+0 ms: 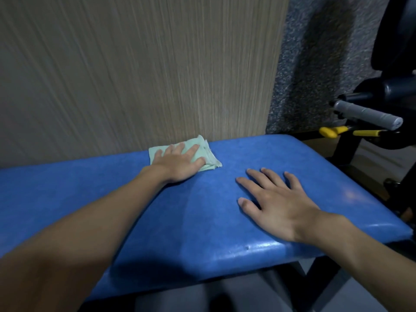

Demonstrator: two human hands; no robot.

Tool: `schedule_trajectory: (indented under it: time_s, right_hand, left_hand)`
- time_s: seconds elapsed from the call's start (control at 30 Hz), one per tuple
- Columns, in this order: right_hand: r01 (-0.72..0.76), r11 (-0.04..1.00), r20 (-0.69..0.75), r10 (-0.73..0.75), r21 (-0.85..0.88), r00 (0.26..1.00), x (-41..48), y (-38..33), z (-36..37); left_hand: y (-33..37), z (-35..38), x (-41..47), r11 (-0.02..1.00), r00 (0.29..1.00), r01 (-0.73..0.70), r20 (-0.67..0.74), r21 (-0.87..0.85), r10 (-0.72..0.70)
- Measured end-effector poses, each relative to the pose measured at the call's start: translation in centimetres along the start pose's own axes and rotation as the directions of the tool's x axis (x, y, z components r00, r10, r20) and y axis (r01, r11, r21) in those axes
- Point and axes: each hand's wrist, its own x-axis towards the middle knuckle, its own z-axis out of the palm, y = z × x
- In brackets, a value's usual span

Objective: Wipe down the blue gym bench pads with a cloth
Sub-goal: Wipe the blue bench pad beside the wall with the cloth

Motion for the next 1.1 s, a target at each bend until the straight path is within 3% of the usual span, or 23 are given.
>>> schedule_trajectory:
  time_s: [0.3, 0.43, 0.6, 0.9, 1.1]
  right_hand:
    - [-0.016, 1.0, -0.019, 0.016, 0.026, 1.0, -0.1, -0.2, -0.7]
    - [0.028, 0.988, -0.053, -0.02, 0.149, 0.998, -0.4, -1.9, -1.3]
    - [0.085, 0.996, 0.007, -0.086, 0.036, 0.996, -0.2, -2.5, -0.1]
    - [0.087, 0.996, -0.006, -0.087, 0.018, 0.996, 0.0, -2.5, 0.2]
    - [0.083, 0.996, -0.013, -0.082, 0.032, 0.997, 0.2, -2.4, 0.4]
  left_hand:
    - [3.0, 1.9, -16.7, 0.989, 0.991, -0.131, -0.018, 0.07, 0.133]
    - [2.7, 2.3, -20.2, 0.988, 0.991, -0.128, -0.017, 0.09, 0.13]
    - [1.5, 1.6, -16.1, 0.991, 0.993, -0.122, 0.001, 0.054, 0.122]
    - [-2.3, -0.1, -0.5, 0.999, 0.999, -0.035, 0.017, 0.023, 0.035]
    - [-2.4, -0.3, 1.4, 1.0, 1.0, 0.0, 0.005, -0.002, 0.0]
